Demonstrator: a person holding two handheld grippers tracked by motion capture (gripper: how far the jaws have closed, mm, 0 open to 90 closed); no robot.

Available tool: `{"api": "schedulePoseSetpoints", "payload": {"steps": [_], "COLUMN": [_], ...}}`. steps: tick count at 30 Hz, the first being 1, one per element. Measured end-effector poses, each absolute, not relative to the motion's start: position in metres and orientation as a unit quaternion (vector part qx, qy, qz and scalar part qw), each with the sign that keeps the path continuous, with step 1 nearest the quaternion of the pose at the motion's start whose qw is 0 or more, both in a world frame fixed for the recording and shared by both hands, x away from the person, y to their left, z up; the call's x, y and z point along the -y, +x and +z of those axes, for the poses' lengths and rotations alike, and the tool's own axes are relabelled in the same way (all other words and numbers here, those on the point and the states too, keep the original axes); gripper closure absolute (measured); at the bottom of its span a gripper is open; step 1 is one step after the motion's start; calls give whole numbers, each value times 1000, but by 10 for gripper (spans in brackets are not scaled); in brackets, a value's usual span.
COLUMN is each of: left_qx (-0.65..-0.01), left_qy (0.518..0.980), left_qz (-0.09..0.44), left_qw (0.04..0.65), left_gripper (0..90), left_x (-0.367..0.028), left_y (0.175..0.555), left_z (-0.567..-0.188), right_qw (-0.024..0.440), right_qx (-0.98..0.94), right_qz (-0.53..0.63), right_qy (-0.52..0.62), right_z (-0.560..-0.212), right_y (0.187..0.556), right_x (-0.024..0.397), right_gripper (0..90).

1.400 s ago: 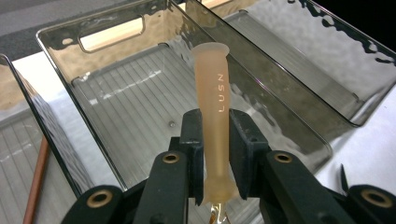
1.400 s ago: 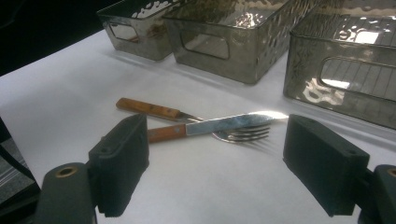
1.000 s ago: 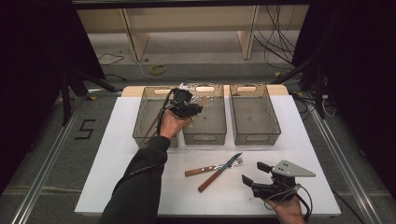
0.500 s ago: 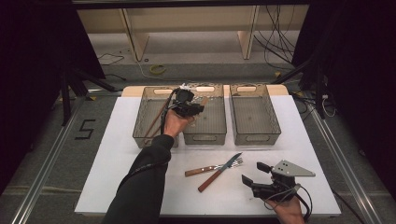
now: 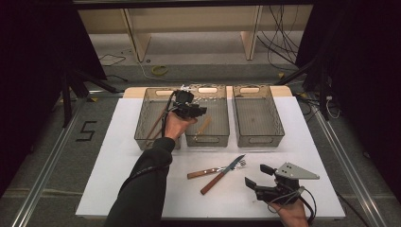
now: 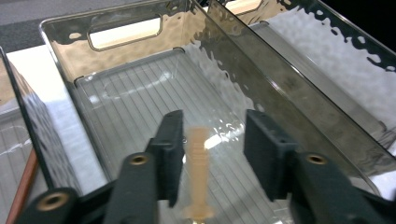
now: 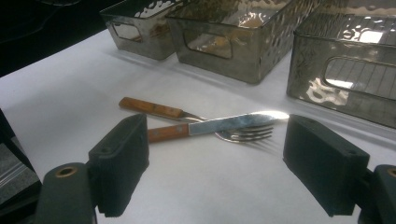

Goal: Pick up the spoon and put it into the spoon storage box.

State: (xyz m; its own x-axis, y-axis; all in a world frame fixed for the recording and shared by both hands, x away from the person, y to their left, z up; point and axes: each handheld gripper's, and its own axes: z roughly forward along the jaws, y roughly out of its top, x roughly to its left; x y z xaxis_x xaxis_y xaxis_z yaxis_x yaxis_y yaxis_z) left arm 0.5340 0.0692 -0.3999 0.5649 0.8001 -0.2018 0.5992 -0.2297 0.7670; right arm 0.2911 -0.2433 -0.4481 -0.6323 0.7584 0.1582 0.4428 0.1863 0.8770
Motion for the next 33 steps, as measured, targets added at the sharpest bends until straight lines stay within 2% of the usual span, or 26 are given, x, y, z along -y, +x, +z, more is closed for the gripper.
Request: {"api": "schedulePoseSetpoints", "payload": {"steps": [6,11,21,33], "left_qx": [-455,-443,-410,-391], "left_qy": [766,775,791,802], "left_qz": [106,105,91,73], "left_qw": [441,439,445,446], "left_gripper": [434,380,312,258], "left_x": [-84,-93,-100,-101], "left_y": [527,515,476,438], "left_z": [-393,-386,-380,-400], "right_qw": [159,159,159,161], "right_qx": [-754,-753,-755,-753], "right_qz": [498,499,495,496], "right_qy": [399,399,400,401], "right_z": [-448,-448,-448,-448], "right_y": [291,291,291,291], "right_x": [243,243,243,243], "right_gripper": [233,233,233,233]}}
